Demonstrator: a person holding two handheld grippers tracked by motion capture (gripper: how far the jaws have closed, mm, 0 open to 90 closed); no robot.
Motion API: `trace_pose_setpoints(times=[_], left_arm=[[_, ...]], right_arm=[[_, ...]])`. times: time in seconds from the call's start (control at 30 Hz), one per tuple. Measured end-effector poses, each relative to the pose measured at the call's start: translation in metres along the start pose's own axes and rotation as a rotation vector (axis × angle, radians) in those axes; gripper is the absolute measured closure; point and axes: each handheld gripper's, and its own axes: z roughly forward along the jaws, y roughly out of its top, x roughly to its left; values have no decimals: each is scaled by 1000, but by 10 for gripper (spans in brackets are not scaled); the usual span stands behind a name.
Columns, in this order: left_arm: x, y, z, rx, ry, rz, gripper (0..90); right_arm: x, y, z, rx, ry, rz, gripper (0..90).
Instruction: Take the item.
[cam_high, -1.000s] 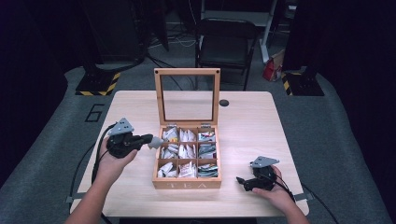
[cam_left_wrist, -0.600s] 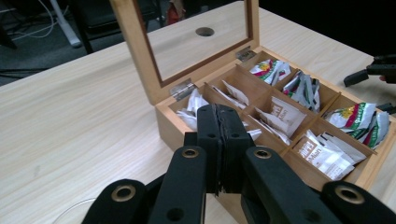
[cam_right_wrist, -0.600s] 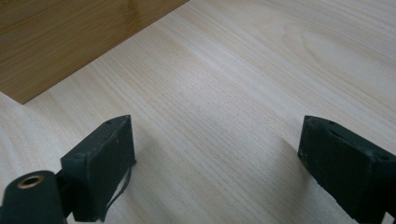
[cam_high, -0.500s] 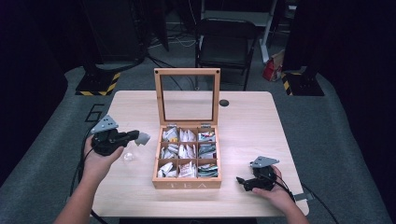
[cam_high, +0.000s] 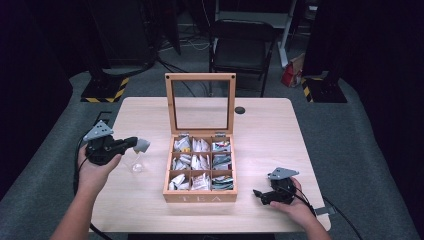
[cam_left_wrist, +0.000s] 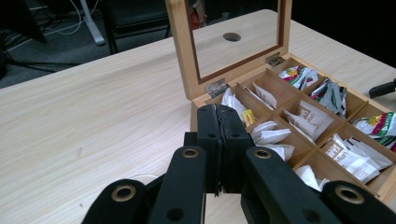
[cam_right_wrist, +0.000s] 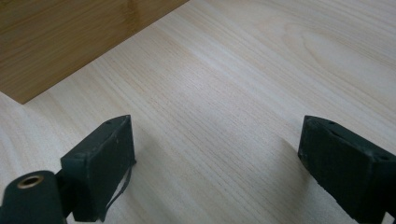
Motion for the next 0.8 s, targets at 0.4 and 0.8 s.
trace_pose_setpoints(times=[0.4, 0.8], left_arm=[[12, -4, -5, 2, 36, -23, 890], [26, -14, -2, 33, 66, -52, 890]], right_arm=[[0, 0, 0, 0, 0, 0, 100], [0, 0, 0, 0, 0, -1, 100]])
